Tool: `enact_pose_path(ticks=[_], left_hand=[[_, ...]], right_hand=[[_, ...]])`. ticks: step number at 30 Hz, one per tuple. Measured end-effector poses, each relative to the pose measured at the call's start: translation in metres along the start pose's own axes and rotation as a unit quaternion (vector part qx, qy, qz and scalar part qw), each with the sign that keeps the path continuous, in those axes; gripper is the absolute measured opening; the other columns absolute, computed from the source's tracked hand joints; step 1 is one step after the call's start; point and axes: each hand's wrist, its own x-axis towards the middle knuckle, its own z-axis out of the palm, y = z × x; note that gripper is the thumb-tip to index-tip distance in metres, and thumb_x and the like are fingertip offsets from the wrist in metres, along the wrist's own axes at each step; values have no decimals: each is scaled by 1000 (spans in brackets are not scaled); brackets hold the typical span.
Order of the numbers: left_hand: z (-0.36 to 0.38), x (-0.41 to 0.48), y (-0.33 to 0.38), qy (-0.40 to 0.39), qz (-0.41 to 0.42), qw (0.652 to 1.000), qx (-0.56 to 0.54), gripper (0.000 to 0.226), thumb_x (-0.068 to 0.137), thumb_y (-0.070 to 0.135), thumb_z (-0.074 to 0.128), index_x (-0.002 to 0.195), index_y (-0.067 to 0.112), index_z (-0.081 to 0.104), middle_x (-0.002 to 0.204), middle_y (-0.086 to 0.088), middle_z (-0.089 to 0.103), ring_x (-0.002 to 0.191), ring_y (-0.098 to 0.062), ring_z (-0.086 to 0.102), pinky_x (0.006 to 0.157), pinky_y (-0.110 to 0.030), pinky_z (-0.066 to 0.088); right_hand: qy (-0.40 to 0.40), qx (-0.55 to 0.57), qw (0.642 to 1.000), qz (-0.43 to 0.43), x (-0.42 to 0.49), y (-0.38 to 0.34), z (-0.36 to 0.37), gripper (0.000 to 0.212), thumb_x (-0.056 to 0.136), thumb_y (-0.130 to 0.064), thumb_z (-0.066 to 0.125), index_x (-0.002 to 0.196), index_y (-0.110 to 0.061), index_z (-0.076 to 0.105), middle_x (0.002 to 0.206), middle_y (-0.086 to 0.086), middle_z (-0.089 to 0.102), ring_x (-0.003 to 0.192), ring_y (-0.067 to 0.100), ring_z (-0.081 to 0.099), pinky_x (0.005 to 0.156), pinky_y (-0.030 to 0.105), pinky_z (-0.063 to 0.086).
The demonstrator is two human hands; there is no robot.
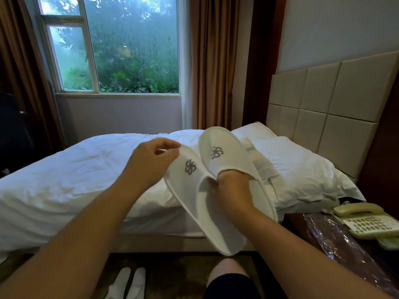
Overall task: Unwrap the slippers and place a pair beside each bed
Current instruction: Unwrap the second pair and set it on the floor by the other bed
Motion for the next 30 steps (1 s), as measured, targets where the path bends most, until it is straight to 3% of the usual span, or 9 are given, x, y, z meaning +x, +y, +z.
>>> enact_pose_path(ticks=[2, 3, 5, 9, 16, 19, 21, 25, 30], left_hand=[[-4, 10, -19, 62, -29, 990, 120, 30, 91, 44, 61, 118, 32, 65, 111, 12, 65, 95, -10, 62, 85, -30, 49], [-3, 13, -29, 41, -62, 988, 138, 42, 92, 52, 57, 127, 29, 59, 113, 9, 61, 97, -13, 58, 85, -31, 46], [-1, 15, -44, -13, -105, 983, 148, 47, 94, 60, 45, 124, 26, 60, 108, 5, 63, 94, -17, 58, 79, -33, 43], [-4, 8, -60, -4, -110, 989, 100, 49, 97, 59, 36, 79, 29, 71, 82, 12, 67, 82, -14, 63, 63, -28, 42], [-15, 1, -68, -32, -129, 987, 86, 58, 98, 65, 23, 75, 26, 59, 78, -4, 68, 71, -20, 65, 58, -29, 42], [-18, -4, -75, -30, -160, 983, 82, 66, 98, 66, 22, 72, 20, 61, 75, -5, 68, 69, -21, 64, 59, -31, 42], [-22, -6, -79, -31, -195, 978, 63, 70, 98, 66, 23, 73, 15, 65, 73, -5, 69, 68, -22, 63, 59, -32, 42], [-32, -13, -84, -25, -251, 968, -8, 69, 95, 69, 32, 81, 14, 71, 65, -1, 72, 65, -23, 67, 62, -34, 50], [-51, -23, -90, -29, -285, 953, -94, 69, 90, 71, 42, 87, 10, 74, 76, -5, 77, 68, -25, 70, 73, -40, 55]], right_hand=[[45, -19, 995, -90, -1, -8, -1, 50, 76, -13, 72, 125, -7, 61, 128, 21, 57, 120, 28, 35, 108, 34, 28], [49, -60, 988, -132, -4, -13, 0, 42, 69, -11, 71, 110, -2, 69, 111, 23, 66, 110, 35, 43, 99, 44, 37], [7, -114, 979, -170, -6, -22, -1, 27, 62, -13, 63, 83, -2, 75, 85, 18, 71, 87, 41, 58, 80, 46, 43], [-43, -149, 968, -198, -2, -31, -4, 25, 68, -9, 66, 91, -9, 76, 97, 11, 70, 94, 35, 58, 77, 39, 28], [-86, -141, 953, -254, -2, -30, -7, 30, 74, -19, 61, 100, -12, 75, 110, 7, 68, 105, 29, 54, 84, 39, 30], [-70, -63, 960, -265, -6, -36, -9, 5, 68, -18, 60, 66, -14, 62, 93, 1, 67, 92, 28, 58, 77, 39, 29], [-39, -18, 959, -279, -9, -42, -9, 25, 61, -12, 64, 59, -26, 42, 78, -3, 60, 79, 27, 59, 71, 39, 29], [-31, 8, 958, -284, -13, -52, -8, 29, 58, -2, 75, 54, -23, 54, 71, -7, 56, 72, 21, 58, 72, 39, 33], [-2, 82, 945, -316, -16, -76, -2, 57, 55, 4, 75, 54, -27, 28, 59, -16, 33, 56, 0, 33, 66, 31, 27]])
